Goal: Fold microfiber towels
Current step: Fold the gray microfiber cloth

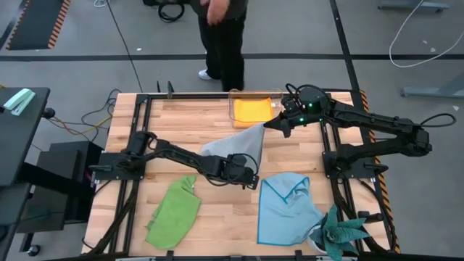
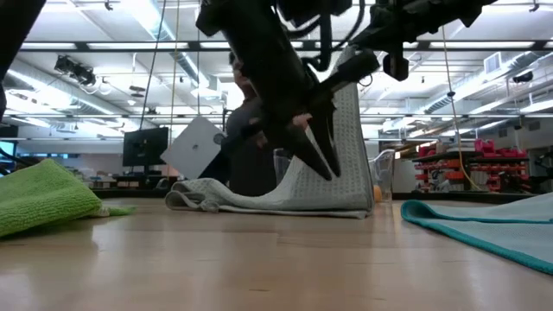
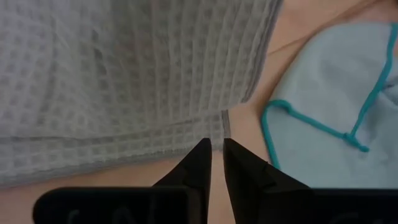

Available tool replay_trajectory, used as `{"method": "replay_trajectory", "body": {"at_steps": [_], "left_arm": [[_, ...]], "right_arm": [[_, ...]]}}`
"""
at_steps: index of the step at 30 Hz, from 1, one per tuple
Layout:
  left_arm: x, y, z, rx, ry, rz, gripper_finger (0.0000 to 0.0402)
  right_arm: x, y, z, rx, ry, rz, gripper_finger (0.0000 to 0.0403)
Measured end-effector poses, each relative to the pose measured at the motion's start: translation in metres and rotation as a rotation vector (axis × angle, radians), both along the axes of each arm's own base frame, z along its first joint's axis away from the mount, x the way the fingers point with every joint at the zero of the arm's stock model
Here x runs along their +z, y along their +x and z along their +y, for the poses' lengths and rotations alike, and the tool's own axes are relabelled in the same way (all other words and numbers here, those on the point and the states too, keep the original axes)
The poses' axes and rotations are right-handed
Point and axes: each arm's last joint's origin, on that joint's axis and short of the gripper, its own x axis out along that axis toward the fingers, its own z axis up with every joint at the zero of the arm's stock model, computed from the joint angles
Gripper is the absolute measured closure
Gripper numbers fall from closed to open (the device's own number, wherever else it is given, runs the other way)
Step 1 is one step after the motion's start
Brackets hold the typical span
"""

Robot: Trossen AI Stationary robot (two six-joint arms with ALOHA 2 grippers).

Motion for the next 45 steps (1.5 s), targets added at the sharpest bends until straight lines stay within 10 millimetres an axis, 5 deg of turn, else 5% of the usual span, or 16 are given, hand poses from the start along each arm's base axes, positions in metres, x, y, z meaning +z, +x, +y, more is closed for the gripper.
{"method": "replay_trajectory", "body": {"at_steps": [16, 26, 30, 38, 45], "left_arm": [[-0.003, 0.005, 0.021, 0.064, 0.028, -0.007, 0.0322], [-0.005, 0.005, 0.050, 0.110, 0.095, 0.033, 0.0365], [-0.006, 0.002, 0.056, 0.134, 0.130, 0.070, 0.0394], [-0.013, -0.017, 0.058, 0.241, 0.159, 0.235, 0.0392], [0.002, -0.030, 0.063, 0.325, 0.202, 0.278, 0.0384]], "right_arm": [[0.003, 0.000, -0.003, -0.005, 0.019, -0.030, 0.0403], [0.004, 0.000, 0.000, 0.018, 0.038, -0.037, 0.0403], [0.004, -0.001, 0.000, 0.028, 0.043, -0.038, 0.0403], [0.005, -0.005, 0.002, 0.029, 0.045, -0.031, 0.0403], [0.008, -0.013, 0.005, 0.035, 0.040, -0.022, 0.0403]]}}
